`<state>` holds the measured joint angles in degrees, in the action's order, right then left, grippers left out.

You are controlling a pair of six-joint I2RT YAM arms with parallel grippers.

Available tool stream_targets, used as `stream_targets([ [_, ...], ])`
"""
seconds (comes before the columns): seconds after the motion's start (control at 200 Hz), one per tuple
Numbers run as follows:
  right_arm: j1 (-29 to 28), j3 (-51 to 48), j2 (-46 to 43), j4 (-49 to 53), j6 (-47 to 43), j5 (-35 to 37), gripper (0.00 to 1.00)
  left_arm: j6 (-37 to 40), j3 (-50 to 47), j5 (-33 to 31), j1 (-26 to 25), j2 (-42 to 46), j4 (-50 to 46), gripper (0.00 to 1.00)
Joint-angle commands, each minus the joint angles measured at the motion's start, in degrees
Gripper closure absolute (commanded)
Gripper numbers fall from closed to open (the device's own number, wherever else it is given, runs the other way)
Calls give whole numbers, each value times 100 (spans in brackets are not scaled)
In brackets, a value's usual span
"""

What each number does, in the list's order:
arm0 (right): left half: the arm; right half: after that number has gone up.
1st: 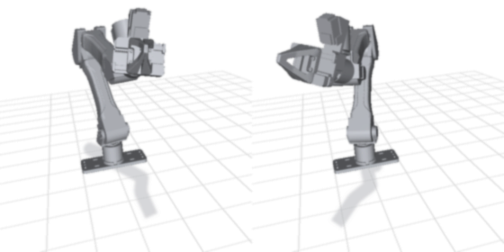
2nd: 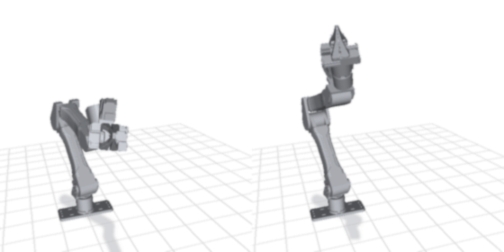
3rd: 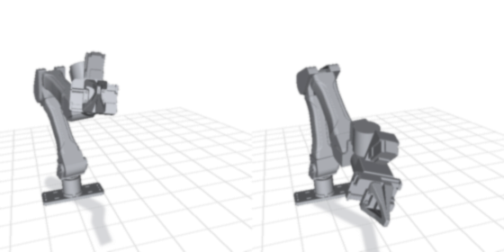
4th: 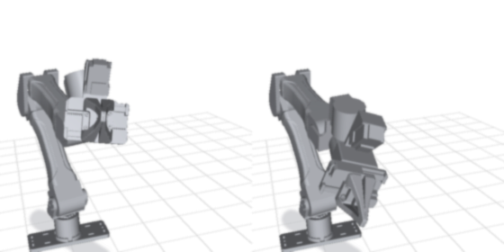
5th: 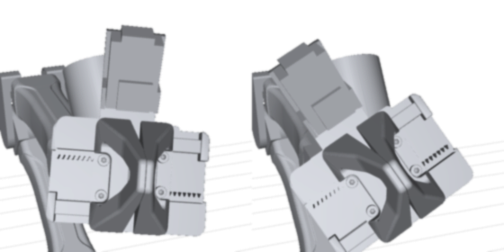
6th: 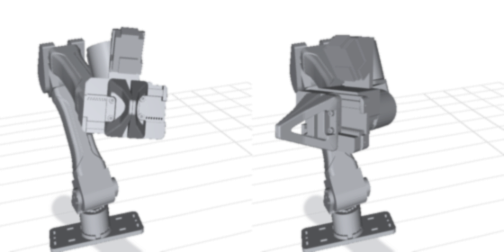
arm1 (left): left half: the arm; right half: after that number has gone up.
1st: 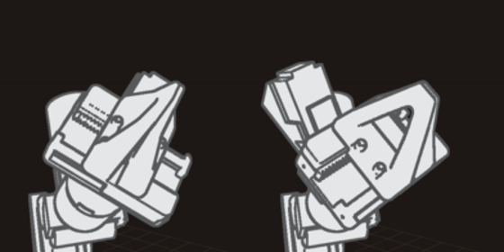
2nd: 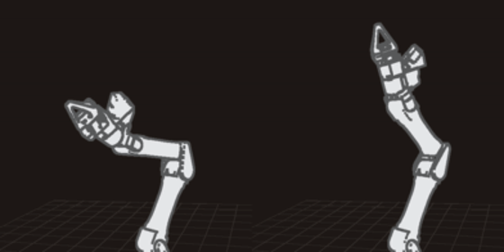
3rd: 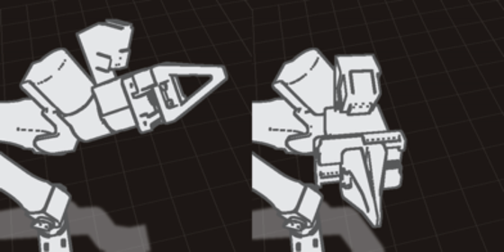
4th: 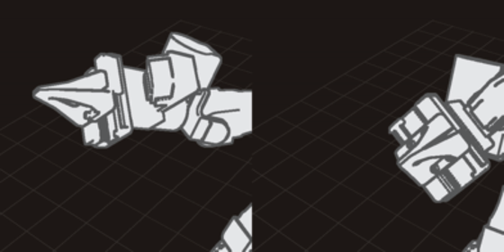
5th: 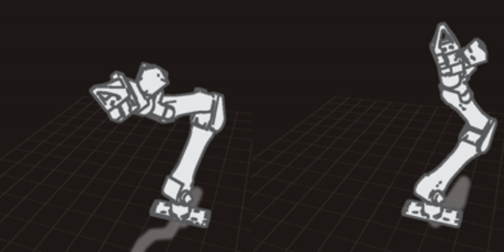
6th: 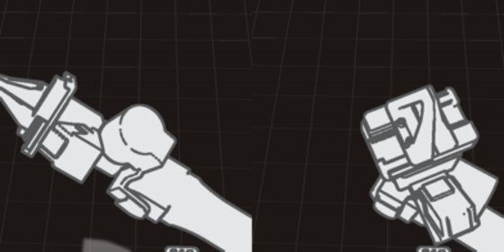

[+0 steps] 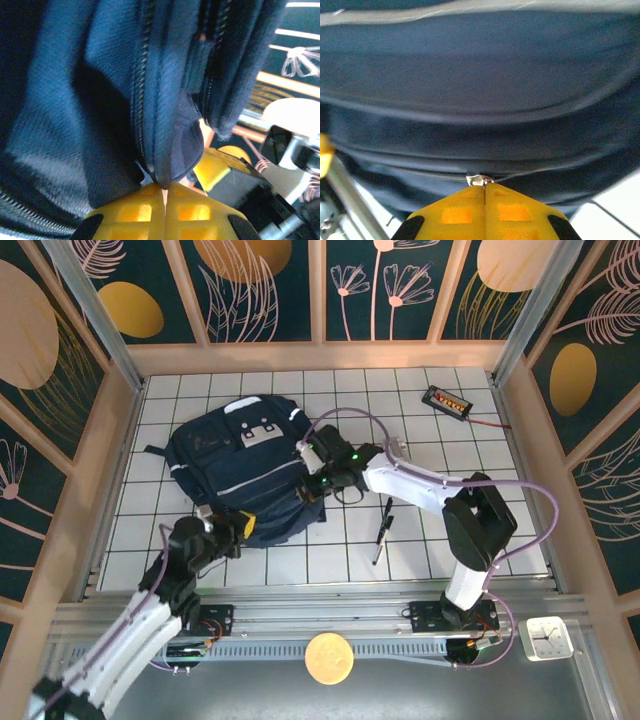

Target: Pack the student bag

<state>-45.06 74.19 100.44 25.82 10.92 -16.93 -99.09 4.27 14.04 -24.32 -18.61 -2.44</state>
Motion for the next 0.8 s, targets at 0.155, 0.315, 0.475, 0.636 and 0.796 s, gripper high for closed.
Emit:
stream_targets([
  [0.155,683,45,25,204,-503,158,100,-284,-841,230,90,1227,-938,100],
  [0.315,650,82,159,37,-464,-7,100,175,-575,264,102,111,362,100],
  [0.475,640,329,310,111,-494,-49,100,499,-205,215,101,-788,1061,100],
  [0.636,543,427,382,117,-498,-203,100,948,214,275,111,-1926,2284,100],
  [0.796,334,569,479,149,-494,-250,100,1946,1189,327,111,-2729,1837,97],
])
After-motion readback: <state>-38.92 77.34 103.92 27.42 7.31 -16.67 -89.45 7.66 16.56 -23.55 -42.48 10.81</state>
